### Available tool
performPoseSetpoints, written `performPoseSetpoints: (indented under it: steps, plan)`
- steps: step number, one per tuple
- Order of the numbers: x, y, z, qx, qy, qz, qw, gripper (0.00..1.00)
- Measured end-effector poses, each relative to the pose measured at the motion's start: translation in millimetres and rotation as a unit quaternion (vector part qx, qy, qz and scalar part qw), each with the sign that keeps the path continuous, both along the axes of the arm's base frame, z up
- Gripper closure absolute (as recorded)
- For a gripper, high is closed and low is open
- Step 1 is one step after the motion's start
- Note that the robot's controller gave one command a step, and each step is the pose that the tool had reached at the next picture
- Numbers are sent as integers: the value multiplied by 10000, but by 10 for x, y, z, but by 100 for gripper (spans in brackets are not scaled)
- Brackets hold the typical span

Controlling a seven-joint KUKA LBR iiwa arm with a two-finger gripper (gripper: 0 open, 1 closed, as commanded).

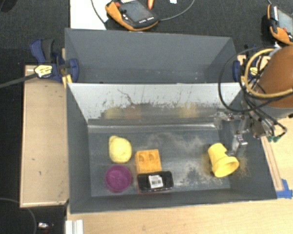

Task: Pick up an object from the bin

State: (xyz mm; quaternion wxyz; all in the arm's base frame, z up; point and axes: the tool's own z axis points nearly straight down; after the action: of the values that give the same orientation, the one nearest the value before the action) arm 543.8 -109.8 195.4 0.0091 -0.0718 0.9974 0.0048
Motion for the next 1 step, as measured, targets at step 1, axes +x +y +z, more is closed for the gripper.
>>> performPoseSetpoints:
  steps: [1]
  plan:
    - [-7,-160,-719,10,39,910,9958,0]
